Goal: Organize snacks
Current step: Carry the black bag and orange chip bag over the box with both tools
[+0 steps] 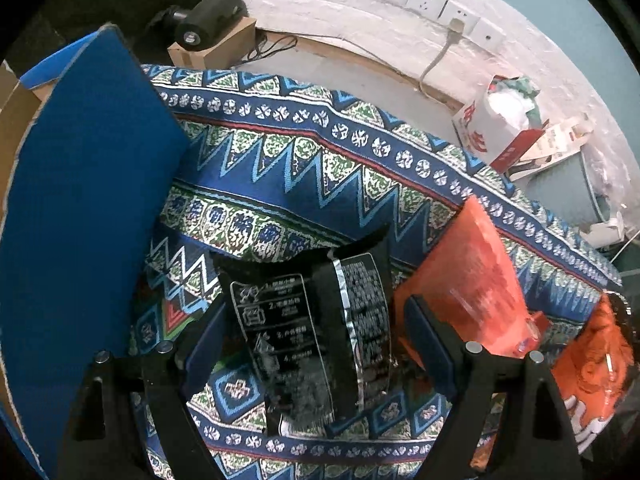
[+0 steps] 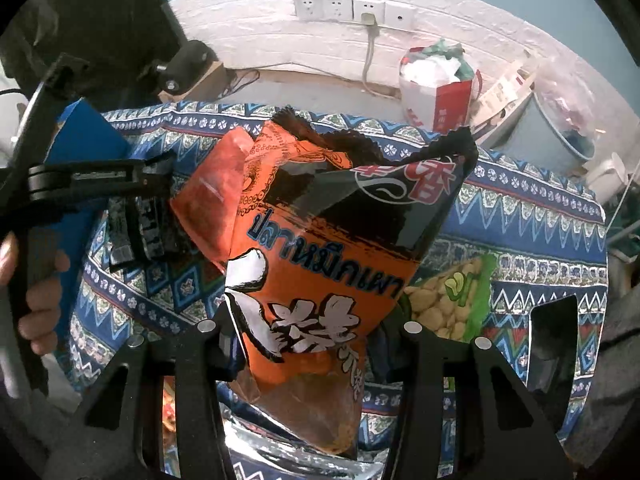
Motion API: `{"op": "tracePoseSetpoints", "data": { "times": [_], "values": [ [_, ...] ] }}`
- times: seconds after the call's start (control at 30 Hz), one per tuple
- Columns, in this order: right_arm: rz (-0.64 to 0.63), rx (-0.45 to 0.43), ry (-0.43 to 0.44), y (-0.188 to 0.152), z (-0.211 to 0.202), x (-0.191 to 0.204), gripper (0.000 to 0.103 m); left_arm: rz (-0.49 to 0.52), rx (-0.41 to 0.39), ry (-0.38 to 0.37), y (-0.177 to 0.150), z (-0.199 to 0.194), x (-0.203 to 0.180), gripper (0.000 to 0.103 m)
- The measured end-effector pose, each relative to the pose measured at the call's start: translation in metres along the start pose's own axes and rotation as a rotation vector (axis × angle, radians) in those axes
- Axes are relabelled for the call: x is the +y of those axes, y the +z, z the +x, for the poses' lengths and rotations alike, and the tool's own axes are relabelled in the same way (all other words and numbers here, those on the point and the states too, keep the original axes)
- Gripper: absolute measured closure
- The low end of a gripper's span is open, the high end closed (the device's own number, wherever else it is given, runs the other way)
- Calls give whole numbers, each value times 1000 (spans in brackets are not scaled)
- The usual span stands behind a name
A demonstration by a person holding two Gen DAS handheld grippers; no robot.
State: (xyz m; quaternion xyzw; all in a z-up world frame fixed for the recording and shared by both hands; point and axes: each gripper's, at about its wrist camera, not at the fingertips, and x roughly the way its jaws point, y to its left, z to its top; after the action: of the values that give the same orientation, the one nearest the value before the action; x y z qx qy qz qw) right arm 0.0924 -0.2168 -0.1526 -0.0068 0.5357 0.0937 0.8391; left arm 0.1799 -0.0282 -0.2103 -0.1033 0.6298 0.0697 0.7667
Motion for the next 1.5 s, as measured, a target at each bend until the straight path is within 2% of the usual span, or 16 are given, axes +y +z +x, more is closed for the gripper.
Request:
{"op": "tracePoseSetpoints", "data": {
  "times": [0.17,0.27,0.33,0.47,0.6,0.77,1.13,1.5],
  "values": [
    [6,6,11,1,3,-3,55,89,-9,51,-6,5,-9,16],
    [6,5,17,2,4,-3,55,141,-37,83,-14,3,-11,25],
    [6,3,18,3,4,-3,55,160,-56,97,-18,0,-10,35],
    [8,-11,15,6,1,0,55,219,-74,78,-25,-6,-5,35],
    [-8,-28,2,9,-4,4,55,298,-107,101,-39,-17,-6,35],
    [-37,-54,-25,12,-15,14,55,347,-148,96,-50,-39,-4,35],
    [-54,-107,-39,13,-44,26,55,402,-264,104,-65,-90,12,35],
    [-93,-161,-27,18,-74,51,55,462,-388,145,-81,-135,29,35]
  ]
}}
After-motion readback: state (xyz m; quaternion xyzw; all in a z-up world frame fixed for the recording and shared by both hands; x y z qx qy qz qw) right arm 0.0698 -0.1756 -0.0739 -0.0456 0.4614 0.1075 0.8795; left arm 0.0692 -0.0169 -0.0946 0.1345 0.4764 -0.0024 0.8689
